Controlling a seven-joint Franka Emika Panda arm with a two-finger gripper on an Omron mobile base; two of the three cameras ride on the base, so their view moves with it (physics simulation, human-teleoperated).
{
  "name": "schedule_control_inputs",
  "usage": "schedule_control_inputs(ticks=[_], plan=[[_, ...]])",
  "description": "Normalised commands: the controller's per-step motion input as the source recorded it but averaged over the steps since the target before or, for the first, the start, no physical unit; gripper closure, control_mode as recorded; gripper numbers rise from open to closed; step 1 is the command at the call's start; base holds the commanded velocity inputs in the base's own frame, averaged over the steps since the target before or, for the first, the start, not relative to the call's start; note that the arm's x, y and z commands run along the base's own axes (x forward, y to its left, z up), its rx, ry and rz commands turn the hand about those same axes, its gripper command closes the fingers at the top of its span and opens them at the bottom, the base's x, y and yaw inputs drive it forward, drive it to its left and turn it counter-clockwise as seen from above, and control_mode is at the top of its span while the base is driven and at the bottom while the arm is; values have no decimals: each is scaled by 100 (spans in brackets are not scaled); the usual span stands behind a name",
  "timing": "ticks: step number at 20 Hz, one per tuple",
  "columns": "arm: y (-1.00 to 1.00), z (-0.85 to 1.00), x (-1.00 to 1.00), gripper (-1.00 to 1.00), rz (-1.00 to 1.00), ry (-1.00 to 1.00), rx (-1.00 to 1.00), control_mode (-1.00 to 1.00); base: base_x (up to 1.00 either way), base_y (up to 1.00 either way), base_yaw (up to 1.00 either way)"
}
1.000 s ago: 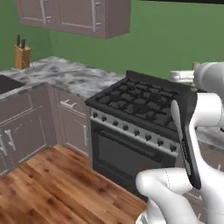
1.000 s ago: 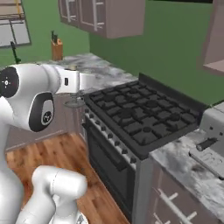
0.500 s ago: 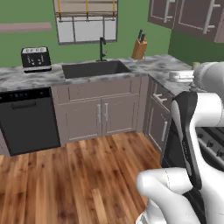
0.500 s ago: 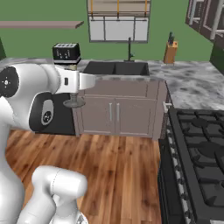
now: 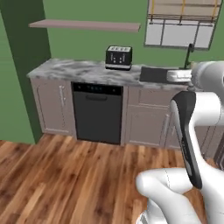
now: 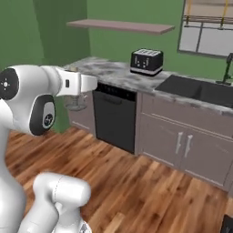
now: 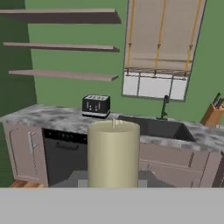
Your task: Get the candle and the liquor from the cabinet and move them to the dining counter.
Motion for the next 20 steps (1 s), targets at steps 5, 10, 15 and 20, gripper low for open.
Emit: schedule_control_inputs(ticks=[5, 10, 15, 20], plan=[[0, 0, 0, 100, 0, 0, 0, 100, 100, -49, 57], [0, 0, 0, 100, 0, 0, 0, 100, 100, -44, 59], [0, 0, 0, 100, 0, 0, 0, 100, 85, -39, 70], [0, 0, 0, 100, 0, 0, 0, 100, 62, -17, 87]])
